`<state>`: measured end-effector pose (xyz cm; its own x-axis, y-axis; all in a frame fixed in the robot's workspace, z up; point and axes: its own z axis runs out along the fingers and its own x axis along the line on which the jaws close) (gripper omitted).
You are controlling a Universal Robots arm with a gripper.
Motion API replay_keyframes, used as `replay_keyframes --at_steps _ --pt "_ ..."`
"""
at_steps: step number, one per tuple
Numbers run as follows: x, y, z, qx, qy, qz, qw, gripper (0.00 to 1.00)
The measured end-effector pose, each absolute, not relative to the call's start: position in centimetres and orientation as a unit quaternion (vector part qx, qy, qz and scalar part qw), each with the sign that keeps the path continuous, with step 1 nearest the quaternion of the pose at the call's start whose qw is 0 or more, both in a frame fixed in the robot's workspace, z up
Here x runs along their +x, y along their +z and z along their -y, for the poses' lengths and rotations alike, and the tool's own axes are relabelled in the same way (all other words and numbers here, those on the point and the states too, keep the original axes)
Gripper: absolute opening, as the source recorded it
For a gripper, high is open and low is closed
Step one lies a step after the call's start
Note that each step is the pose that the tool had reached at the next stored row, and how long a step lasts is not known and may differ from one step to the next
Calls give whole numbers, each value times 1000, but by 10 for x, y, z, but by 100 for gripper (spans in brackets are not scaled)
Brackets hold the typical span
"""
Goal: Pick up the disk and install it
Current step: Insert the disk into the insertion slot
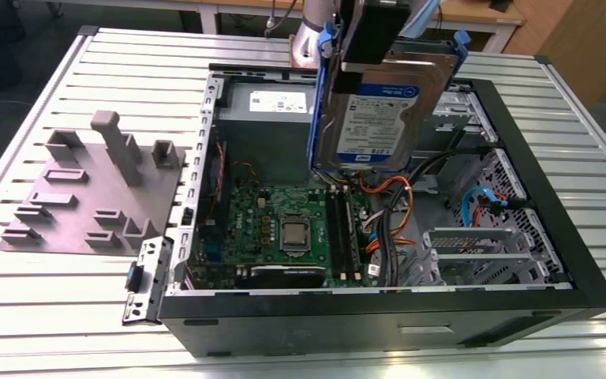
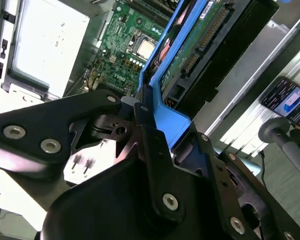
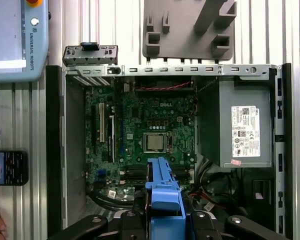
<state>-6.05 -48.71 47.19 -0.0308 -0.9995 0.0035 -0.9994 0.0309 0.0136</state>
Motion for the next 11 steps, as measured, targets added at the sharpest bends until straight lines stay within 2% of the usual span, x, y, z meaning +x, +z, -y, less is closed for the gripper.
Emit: replay_keyframes --at_steps 11 --pt "-59 471 495 696 -4 718 6 36"
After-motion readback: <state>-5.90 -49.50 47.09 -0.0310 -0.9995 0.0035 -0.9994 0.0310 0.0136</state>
